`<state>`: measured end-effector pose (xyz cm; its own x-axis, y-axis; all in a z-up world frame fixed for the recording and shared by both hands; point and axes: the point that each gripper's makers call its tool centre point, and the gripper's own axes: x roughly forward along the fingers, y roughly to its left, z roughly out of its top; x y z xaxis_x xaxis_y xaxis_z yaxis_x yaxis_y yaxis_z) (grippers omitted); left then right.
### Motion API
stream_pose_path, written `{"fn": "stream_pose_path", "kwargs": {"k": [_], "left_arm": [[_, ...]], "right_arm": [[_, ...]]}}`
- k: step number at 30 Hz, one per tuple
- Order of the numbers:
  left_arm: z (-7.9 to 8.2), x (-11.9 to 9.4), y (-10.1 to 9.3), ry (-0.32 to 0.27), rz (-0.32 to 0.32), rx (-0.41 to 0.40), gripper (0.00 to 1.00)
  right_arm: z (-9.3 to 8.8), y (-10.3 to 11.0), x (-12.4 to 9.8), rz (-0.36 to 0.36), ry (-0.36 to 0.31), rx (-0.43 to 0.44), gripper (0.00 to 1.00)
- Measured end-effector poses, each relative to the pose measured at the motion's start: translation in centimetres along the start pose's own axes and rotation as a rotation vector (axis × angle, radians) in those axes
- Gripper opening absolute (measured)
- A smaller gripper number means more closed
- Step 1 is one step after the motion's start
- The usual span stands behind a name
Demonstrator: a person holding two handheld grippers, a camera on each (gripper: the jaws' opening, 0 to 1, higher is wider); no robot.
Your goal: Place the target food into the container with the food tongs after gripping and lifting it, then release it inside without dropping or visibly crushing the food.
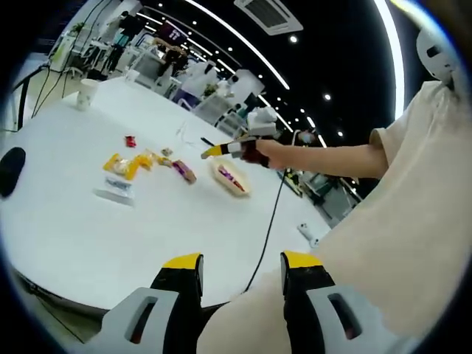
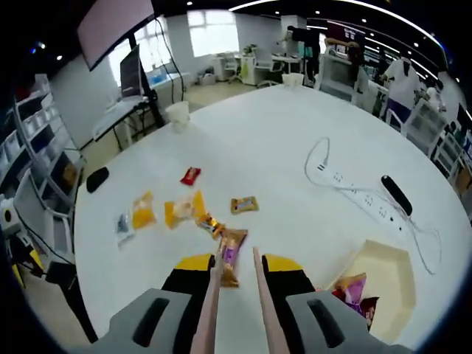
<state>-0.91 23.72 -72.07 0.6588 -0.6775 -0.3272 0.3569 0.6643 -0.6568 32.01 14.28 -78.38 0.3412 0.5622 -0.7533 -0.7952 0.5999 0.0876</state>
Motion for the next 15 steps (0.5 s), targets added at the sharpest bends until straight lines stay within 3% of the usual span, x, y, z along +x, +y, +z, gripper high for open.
{"fn": "stream_pose_path", "kwargs": {"k": [15], "left_arm": [[0.1,-0.1,0.8,0.005,0.015,-0.019,0.41]], "right_arm": [[-0.4,1.1,2.0,0.019,0.032,-0.026,0.25]]}}
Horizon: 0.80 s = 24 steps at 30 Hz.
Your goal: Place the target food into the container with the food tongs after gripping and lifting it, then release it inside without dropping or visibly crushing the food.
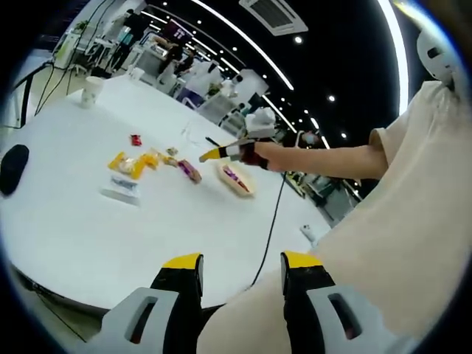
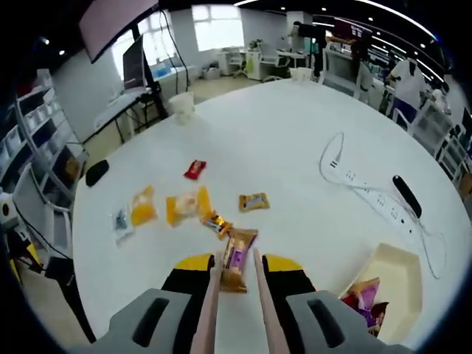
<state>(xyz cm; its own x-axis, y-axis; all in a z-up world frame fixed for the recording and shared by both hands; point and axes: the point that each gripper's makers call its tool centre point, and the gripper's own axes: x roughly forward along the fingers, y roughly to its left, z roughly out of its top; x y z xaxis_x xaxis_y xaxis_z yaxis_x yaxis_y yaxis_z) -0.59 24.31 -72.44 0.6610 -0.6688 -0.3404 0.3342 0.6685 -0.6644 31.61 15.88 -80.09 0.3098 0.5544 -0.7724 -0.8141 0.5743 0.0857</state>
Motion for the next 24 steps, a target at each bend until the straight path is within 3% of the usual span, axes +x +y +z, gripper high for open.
{"fn": "stream_pose_path", "kwargs": {"k": [24], "left_arm": [[0.2,-0.3,0.9,0.002,0.025,-0.028,0.41]], "right_arm": [[-0.8,0.9,2.8,0.014,0.058,-0.005,0.25]]}}
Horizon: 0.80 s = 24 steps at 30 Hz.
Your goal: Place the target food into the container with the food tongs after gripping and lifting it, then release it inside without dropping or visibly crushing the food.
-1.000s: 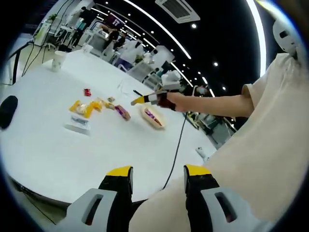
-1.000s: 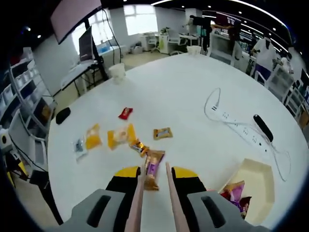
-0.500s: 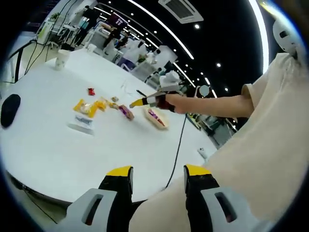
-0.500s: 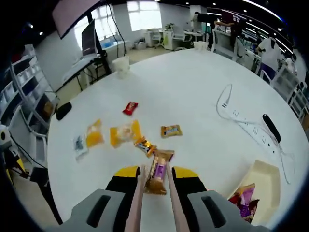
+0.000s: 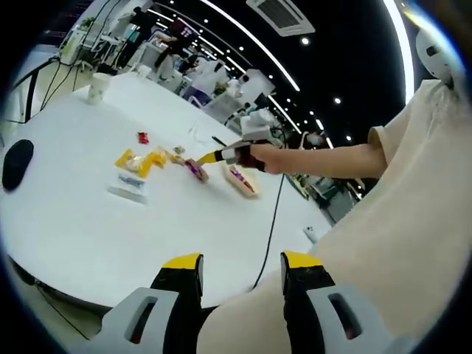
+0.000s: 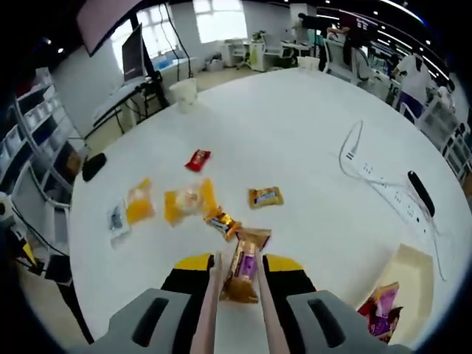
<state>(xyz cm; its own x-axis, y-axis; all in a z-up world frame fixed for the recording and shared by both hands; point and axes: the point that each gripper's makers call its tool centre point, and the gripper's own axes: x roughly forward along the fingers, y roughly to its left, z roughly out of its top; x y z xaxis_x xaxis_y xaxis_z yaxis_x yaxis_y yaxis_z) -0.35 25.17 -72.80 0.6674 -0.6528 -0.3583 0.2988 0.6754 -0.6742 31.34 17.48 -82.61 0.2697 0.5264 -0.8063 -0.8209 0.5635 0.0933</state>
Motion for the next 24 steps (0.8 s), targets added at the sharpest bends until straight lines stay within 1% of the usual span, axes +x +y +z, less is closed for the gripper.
{"fn": "stream_pose_path", "kwargs": {"k": [2,4,8,13,16,20,24], "left_arm": [[0.0,0.0,0.0,0.0,0.003,-0.004,0.41],[0.0,0.0,0.0,-0.002,0.006,-0.006,0.41],[0.3,0.1,0.2,-0.004,0.008,-0.007,0.41],[0.6,0.2,0.2,-0.008,0.007,-0.004,0.41],[0.3,0.3,0.3,-0.006,0.009,-0.009,0.41],[0.0,0.4,0.3,-0.006,0.006,-0.016,0.41],[0.3,0.6,0.4,-0.01,0.003,-0.018,0.41]], "right_arm": [[-0.4,0.0,0.1,-0.009,0.02,0.008,0.26],[-0.5,-0.4,0.2,-0.026,0.024,-0.003,0.25],[-0.4,-0.7,0.4,-0.037,0.033,-0.021,0.26],[-0.3,-1.0,0.6,-0.049,0.027,-0.028,0.26],[0.0,-1.1,0.6,-0.057,0.015,-0.033,0.26],[0.1,-1.3,0.9,-0.055,0.021,-0.035,0.26],[0.2,-1.3,0.9,-0.061,0.021,-0.05,0.26]]}}
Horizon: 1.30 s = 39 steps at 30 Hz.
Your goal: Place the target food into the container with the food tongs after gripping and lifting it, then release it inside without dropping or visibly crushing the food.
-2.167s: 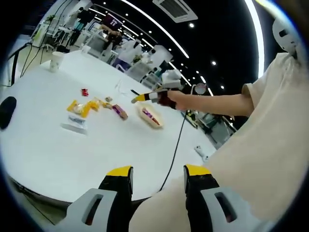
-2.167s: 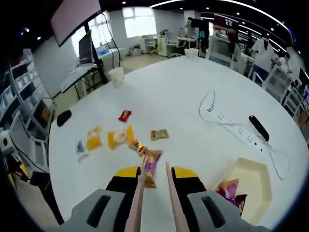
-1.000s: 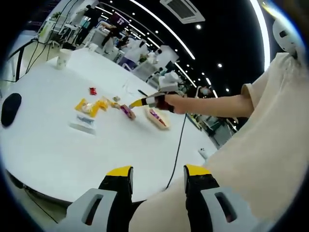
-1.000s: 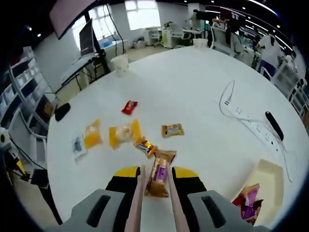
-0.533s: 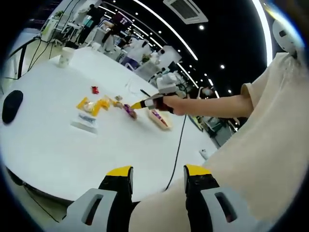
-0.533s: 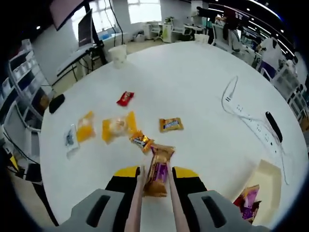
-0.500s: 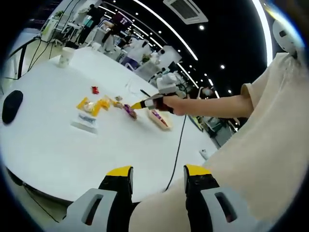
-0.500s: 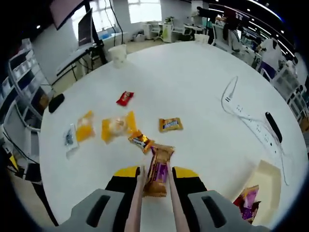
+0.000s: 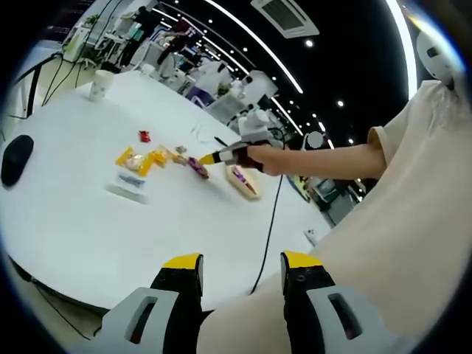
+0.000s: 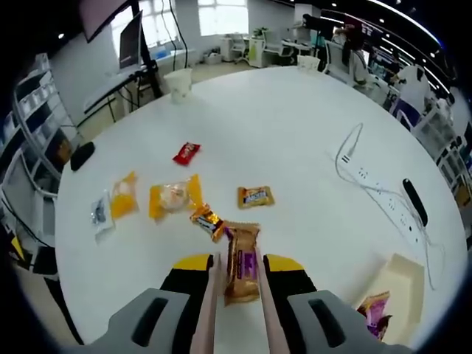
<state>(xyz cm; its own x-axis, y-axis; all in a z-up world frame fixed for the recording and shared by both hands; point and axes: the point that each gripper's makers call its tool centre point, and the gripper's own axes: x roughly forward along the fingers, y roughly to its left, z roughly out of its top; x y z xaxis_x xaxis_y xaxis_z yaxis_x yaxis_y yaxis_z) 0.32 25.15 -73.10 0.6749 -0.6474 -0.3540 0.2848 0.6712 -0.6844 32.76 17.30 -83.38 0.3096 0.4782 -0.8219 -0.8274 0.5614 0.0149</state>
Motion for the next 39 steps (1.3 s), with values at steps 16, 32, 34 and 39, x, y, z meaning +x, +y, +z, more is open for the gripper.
{"fn": "stream_pose_path", "kwargs": {"k": [16,32,34,39], "left_arm": [[-0.1,-0.3,0.3,0.005,0.01,-0.007,0.41],[-0.2,-0.1,0.2,0.007,0.007,-0.013,0.41],[-0.2,-0.1,0.2,0.01,0.006,-0.012,0.41],[0.0,-0.4,0.1,0.006,0.01,-0.009,0.41]], "right_arm": [[0.0,0.0,0.8,0.016,0.013,-0.004,0.26],[-0.9,0.1,0.9,0.019,0.037,0.005,0.23],[-0.9,0.1,0.9,0.021,0.037,0.005,0.22],[-0.8,0.2,0.8,0.029,0.025,0.017,0.21]]}}
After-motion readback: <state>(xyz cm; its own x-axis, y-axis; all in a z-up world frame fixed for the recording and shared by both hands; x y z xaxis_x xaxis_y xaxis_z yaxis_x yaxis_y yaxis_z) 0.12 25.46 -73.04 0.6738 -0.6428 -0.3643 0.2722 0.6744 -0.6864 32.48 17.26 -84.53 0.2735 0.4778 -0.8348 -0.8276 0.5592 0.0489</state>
